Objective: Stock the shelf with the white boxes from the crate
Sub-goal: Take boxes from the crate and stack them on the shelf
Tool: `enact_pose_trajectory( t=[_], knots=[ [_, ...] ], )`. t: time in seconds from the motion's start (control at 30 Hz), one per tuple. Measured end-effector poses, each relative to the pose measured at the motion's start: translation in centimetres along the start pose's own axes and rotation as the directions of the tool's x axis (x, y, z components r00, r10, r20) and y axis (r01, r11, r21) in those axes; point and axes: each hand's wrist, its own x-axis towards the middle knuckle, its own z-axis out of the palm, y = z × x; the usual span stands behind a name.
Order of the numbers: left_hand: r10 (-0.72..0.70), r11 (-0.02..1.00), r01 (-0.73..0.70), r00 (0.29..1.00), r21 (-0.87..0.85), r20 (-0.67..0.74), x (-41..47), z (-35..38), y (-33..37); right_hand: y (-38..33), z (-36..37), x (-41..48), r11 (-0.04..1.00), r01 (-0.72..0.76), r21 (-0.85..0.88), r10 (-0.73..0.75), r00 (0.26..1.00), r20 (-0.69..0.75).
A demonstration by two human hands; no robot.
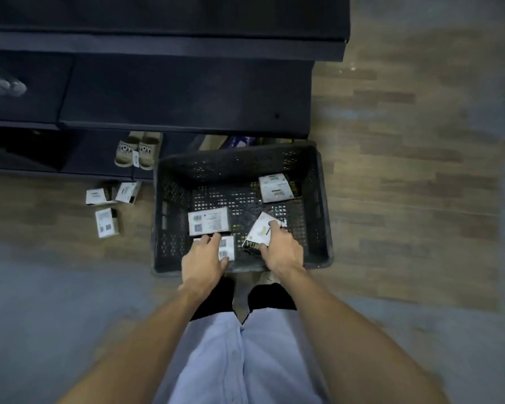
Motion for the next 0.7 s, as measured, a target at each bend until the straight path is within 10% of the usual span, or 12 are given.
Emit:
enact_pose_trajectory(
  t=[0.4,0.7],
  knots=[
    [0.069,0.996,-0.078,0.985,0.047,0.159,7.9,6.2,0.3,5.4,3.9,9.0,0.984,-0.177,-0.023,0.177,0.959,0.223],
    [0.319,0.865,-0.409,0.895,0.289,0.312,17.7,12.8,2.5,7.8,10.9,16.2,0.977,-0.181,-0.115,0.203,0.952,0.228]
  ],
)
